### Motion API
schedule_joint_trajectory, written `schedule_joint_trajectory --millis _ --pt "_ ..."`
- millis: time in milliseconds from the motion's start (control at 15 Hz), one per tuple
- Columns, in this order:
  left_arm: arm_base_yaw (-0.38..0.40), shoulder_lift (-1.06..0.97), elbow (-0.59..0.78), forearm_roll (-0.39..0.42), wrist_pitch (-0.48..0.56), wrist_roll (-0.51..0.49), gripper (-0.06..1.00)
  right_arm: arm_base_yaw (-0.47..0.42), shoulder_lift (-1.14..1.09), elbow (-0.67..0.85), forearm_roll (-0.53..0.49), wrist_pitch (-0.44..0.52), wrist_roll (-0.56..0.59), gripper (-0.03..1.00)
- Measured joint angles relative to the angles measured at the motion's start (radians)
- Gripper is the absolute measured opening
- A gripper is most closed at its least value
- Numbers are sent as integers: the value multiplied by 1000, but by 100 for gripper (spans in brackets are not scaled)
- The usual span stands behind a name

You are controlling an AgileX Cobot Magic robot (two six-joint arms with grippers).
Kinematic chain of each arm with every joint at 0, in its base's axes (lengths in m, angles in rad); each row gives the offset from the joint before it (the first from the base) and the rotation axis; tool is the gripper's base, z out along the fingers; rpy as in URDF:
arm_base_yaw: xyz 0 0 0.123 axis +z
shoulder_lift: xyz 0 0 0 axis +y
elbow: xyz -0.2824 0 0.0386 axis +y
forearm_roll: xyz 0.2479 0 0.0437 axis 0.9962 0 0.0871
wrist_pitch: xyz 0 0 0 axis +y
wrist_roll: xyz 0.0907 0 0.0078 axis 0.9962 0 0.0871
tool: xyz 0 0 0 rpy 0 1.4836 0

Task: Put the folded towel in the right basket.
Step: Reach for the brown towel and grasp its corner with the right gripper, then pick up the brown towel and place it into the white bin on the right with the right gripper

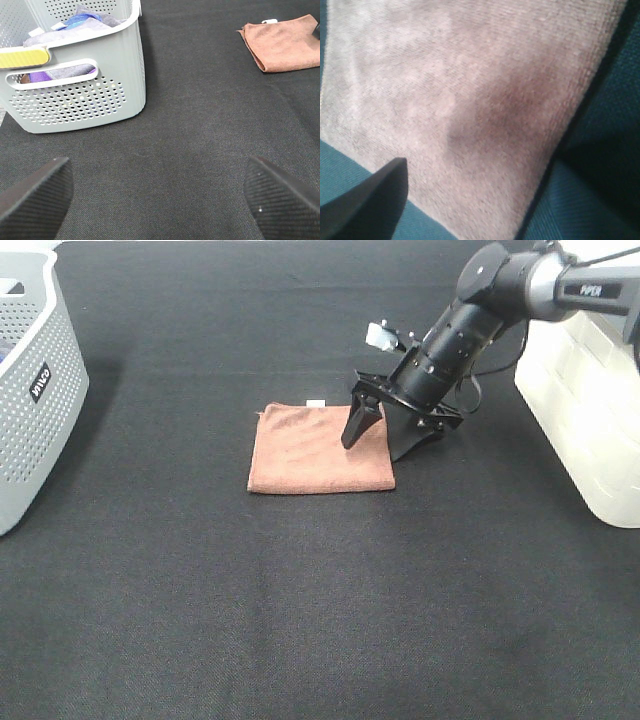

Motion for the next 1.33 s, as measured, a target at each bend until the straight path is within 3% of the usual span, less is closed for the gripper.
schedule_joint_trajectory --millis 200,333,400,467,600,1000,1333 --pt "0 0 0 0 0 0 88 0 7 -7 7 -9 0 73" --pt "0 0 0 0 0 0 88 0 11 -7 35 -29 0 62" --pt "0 0 0 0 0 0 88 1 18 -7 58 -35 0 52" --pt "0 0 0 0 0 0 88 1 23 -7 77 -49 -7 28" --pt "0 0 0 0 0 0 88 1 24 -7 79 -49 -8 2" --pt "0 0 0 0 0 0 88 1 -105 -10 74 -48 -9 0" --pt "0 0 0 0 0 0 88 1 -275 -10 2 -42 -15 0"
